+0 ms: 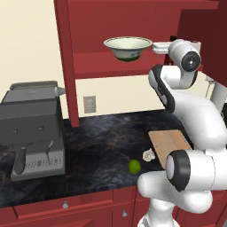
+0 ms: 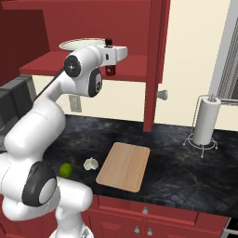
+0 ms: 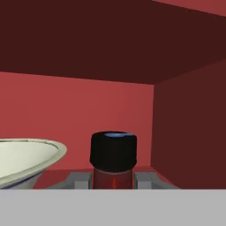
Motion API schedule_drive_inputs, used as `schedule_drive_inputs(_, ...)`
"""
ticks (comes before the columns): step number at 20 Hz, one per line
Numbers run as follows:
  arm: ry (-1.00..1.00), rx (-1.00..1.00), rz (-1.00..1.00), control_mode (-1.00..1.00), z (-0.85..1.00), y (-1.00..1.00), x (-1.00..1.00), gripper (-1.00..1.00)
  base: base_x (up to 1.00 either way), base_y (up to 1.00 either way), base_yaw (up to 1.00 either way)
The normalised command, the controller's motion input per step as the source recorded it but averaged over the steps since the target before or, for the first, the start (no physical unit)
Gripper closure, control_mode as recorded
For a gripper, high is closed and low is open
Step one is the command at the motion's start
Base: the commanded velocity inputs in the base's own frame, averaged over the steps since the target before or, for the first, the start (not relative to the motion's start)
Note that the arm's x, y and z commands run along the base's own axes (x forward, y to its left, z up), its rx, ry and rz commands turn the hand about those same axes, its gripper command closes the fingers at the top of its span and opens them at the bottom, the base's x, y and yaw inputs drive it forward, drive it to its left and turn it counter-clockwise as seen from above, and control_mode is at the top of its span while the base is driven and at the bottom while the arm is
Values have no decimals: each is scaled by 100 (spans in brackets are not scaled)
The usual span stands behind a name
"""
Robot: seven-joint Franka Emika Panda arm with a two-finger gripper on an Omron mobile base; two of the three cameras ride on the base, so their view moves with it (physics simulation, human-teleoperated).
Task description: Open the cabinet. Place the bowl and condiment on the counter. Then place the lime and garlic on the cutting board.
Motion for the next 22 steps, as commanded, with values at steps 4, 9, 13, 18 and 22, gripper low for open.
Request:
schedule_drive_inputs(4,0,0,-5,-100,-5,26,-49,100,0,0,0)
schedule_drive_inputs(9,0,0,-3,-100,-1,22,-41,100,0,0,0)
schedule_drive_inputs(13,0,1,0,-100,-4,20,-30,100,0,0,0)
schedule_drive_inputs(18,0,6,0,-100,-10,19,-47,100,0,0,0)
schedule_drive_inputs(22,0,5,0,-100,-18,19,-40,100,0,0,0)
